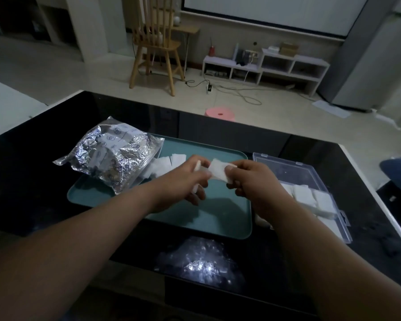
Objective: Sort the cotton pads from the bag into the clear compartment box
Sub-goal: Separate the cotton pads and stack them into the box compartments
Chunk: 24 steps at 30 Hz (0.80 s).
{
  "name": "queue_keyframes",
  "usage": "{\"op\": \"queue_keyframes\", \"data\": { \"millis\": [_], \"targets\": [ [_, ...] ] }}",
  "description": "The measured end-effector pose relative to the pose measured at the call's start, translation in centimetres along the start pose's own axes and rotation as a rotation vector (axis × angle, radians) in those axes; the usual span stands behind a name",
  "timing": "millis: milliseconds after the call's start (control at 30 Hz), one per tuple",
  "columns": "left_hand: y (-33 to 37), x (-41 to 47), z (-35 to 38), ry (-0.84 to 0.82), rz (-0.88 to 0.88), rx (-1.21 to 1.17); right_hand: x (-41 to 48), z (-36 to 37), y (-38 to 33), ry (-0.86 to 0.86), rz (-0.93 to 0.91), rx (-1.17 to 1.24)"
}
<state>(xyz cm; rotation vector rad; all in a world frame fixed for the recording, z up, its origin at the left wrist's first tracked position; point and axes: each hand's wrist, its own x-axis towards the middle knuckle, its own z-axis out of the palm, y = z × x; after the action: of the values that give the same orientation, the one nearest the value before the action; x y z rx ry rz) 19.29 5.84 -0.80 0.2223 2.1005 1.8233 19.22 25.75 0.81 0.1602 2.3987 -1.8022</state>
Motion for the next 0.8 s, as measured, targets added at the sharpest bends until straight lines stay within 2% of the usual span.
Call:
{"op": "queue_keyframes", "data": {
  "millis": [67,133,267,467,600,700,800],
  "targets": [
    [0.3,-0.1,-0.2,0.044,-0.078,-0.331,0.0,0.5,-0.5,0.009,0.047,0.123],
    [0.4,-0.2,-0.5,0.056,-0.091,-0.520,-0.2,1.4,-1.0,-0.042,0.118,0.305],
    [0.3,-0.6,-0.9,0.055,-0.091,-0.619,-0.4,4.0,-0.9,-0.107,0.254,0.468],
    [0.3,-0.8,-1.1,0.125,-0.103,-0.642,-0.3,6.7,-0.9,-0.076,0.357,0.552],
    [0.4,-0.9,-1.1,0.125,-0.086,-0.582,-0.4,7.5,-0.9,-0.079,0.352,0.505],
    [0.3,-0.7,-0.8,0.211,-0.089,-0.601,-0.8,7.8,-0.8,-0.077,0.281,0.390],
    [-0.1,-0.8,-1.0,0.302,-0.165,-0.671,-0.9,7.2,-0.8,-0.005,0.072,0.041]
  ]
}}
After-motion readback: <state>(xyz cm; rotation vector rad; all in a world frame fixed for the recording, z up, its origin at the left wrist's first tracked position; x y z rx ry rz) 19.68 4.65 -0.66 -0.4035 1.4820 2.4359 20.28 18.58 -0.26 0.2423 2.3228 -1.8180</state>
